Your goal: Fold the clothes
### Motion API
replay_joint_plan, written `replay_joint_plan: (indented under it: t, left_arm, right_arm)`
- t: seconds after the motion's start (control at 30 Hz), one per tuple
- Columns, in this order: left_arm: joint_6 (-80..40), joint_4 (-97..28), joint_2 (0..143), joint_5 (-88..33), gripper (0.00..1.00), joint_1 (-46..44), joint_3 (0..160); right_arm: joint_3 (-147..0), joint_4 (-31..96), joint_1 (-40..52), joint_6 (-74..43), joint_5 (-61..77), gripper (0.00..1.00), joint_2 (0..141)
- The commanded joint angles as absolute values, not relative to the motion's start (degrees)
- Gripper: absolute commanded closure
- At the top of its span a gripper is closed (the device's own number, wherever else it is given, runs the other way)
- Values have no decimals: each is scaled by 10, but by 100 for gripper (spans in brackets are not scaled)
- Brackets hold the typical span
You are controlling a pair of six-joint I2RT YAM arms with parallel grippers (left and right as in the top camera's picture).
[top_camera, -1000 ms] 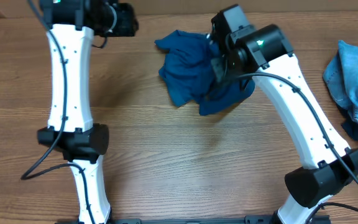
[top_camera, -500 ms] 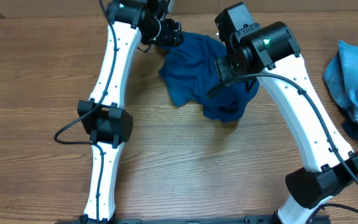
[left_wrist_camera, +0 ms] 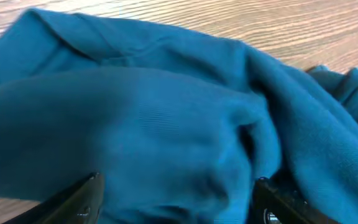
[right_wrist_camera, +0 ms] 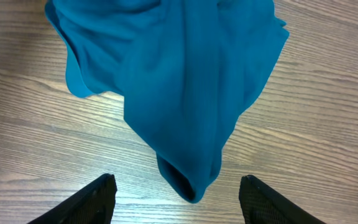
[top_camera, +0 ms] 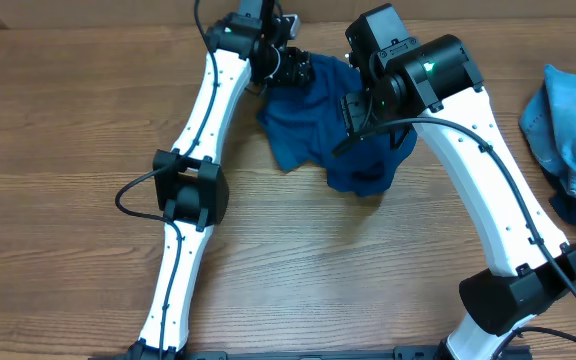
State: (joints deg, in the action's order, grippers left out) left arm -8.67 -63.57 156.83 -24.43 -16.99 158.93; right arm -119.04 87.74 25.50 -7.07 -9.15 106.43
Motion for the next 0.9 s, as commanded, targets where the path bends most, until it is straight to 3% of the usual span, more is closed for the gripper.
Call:
replay_joint_plan:
  t: [0.0,0.2,0.5,0.73,0.87]
  left_arm:
    - [-95,-641,1570,-212,22,-185,1595]
    - [-98,-657,1573,-162,36,-190,1594]
    - [-89,-658,1589,-112,39,-191,1594]
    - [-77,-671,1606,-109,84,-193,1594]
    - [-77,-680,1603,-110,96,-192,1601]
  right_arm:
    - [-1203,874,254,-75,-87,33,1049]
    - [-1203,877,254,-76,-86,34,1049]
    - [-1203,882,254,-75,-63,36,1049]
    - [-1203,886,254,-75,-63,37,1049]
    - [-1203,885,254,-75,-63,37,1049]
